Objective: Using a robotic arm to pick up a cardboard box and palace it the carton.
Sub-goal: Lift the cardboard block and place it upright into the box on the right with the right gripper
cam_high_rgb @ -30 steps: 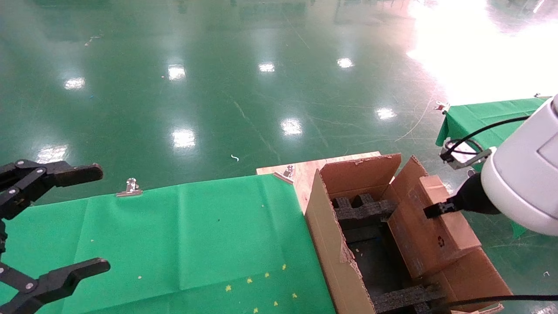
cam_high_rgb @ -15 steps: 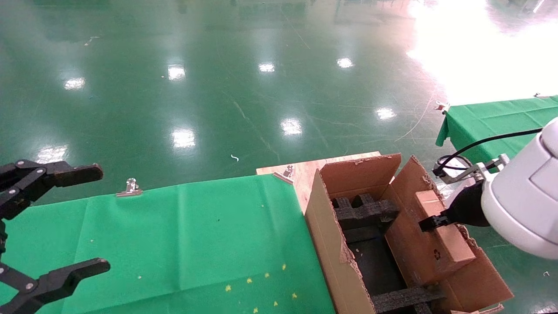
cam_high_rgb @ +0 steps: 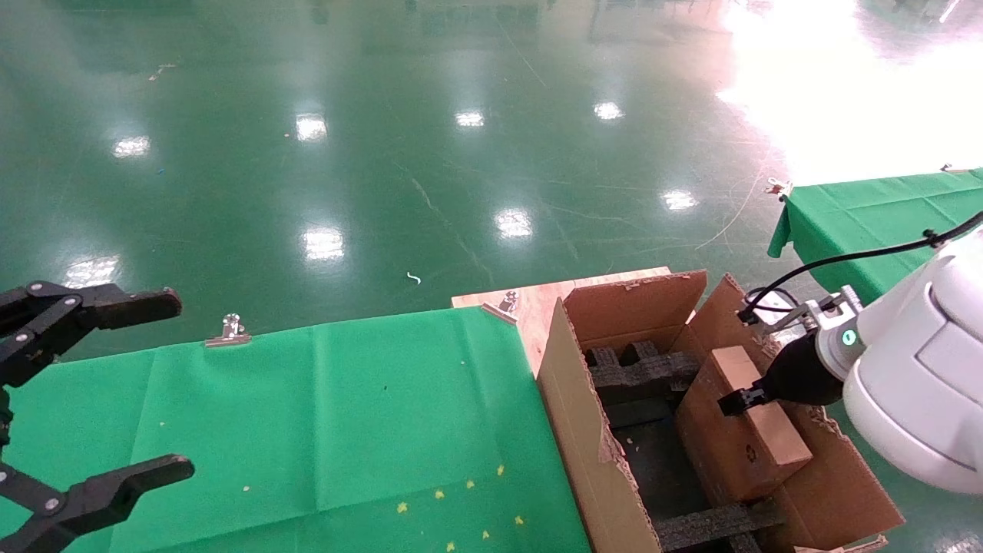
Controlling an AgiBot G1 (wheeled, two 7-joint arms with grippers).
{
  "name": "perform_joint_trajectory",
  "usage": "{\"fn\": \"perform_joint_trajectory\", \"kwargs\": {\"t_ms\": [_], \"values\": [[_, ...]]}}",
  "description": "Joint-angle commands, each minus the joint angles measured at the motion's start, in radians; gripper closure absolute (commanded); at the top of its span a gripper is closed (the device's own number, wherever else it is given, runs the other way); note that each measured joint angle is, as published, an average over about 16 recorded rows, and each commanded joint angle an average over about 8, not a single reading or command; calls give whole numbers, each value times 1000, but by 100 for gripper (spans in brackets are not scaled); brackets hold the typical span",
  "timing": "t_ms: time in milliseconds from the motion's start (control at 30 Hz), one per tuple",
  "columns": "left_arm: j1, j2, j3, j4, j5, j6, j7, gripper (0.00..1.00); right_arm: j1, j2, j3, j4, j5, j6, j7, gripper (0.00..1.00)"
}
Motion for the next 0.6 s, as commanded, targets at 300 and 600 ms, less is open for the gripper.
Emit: {"fn": "perform_joint_trajectory", "kwargs": {"t_ms": [300,600], "values": [[0,0,0,0,0,0,0,0,-60,34,3,134,-12,44,81,100],[0,0,0,0,0,0,0,0,-110,52,3,238,-22,84,142,100]]}}
